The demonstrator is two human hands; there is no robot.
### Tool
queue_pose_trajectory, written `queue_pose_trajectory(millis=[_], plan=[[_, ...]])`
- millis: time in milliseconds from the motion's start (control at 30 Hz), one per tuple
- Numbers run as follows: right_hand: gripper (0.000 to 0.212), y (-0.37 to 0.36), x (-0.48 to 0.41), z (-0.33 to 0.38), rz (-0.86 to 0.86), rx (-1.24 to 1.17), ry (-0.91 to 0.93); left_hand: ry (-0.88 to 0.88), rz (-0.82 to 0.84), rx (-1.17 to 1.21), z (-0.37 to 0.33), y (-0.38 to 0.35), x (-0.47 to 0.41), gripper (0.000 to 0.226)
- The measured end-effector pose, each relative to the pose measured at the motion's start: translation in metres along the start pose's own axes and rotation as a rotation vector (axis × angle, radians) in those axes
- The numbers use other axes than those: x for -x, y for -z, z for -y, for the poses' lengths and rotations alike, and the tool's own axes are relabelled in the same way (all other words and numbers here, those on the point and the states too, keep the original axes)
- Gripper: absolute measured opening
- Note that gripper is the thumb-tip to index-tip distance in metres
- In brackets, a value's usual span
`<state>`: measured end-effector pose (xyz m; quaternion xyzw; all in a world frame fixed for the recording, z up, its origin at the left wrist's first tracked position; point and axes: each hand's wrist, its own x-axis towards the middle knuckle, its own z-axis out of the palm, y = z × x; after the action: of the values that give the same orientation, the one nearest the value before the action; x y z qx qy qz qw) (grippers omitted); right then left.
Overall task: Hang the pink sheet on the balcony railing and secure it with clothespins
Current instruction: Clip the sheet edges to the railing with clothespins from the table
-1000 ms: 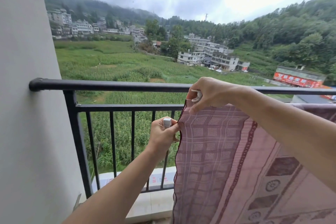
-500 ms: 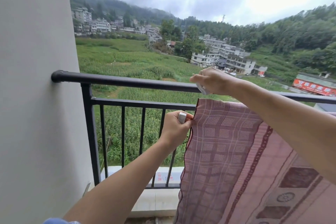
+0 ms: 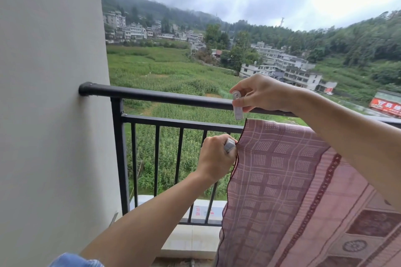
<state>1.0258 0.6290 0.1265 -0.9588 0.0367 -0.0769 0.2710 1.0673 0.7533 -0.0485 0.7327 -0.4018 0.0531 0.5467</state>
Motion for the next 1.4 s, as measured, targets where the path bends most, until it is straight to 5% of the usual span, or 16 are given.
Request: queue_pose_trajectory(millis=[333,667,1000,1400], plan=[[0.028,-0.007,0.008,0.0,0.093,0.151,0.066,0.055,-0.023,0.14,-0.003,0.002,-0.001,0.024],[0.04,0.002,0.016,-0.002,0.08,-0.051,0.137,0.251,-0.015,0.521,-0.004,-0.001,-0.004,0.017],[0.006,-0.014,0.009,-0.012,0.148,0.27,0.053,0.268,-0.045,0.572,-0.003,-0.001,-0.001,0.013],[0.039,-0.007,0.016,-0.031,0.283,0.08,-0.059,0.353,0.028,0.683,-0.001,-0.001,0.003,0.019]])
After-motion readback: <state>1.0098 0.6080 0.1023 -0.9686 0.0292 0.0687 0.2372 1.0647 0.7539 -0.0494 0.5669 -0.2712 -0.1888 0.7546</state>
